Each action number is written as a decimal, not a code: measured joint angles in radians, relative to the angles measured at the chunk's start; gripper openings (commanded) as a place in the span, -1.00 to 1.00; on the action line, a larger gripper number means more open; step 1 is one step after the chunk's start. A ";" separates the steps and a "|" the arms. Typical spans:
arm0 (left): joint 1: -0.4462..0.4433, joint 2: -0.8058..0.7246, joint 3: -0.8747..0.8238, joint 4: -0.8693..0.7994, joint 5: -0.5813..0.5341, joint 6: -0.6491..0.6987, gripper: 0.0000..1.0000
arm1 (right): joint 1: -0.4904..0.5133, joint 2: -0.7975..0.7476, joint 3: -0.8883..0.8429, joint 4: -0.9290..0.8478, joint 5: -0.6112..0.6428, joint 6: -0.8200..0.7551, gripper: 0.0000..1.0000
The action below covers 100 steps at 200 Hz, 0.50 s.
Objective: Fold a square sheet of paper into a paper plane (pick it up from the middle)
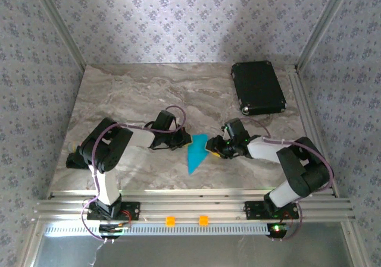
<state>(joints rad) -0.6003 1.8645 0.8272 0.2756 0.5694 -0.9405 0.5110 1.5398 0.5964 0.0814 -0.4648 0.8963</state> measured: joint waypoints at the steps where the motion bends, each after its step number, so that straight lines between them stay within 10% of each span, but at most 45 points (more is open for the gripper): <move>1: 0.000 0.000 0.000 0.000 0.000 0.000 -0.90 | 0.000 0.001 0.000 0.000 0.000 0.000 -0.15; 100: 0.000 -0.005 0.000 -0.013 -0.002 0.001 -0.95 | 0.020 0.030 0.030 0.004 -0.024 0.004 -0.19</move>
<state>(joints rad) -0.6003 1.8599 0.8272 0.2630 0.5674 -0.9398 0.5312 1.5696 0.6262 0.0856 -0.4885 0.9001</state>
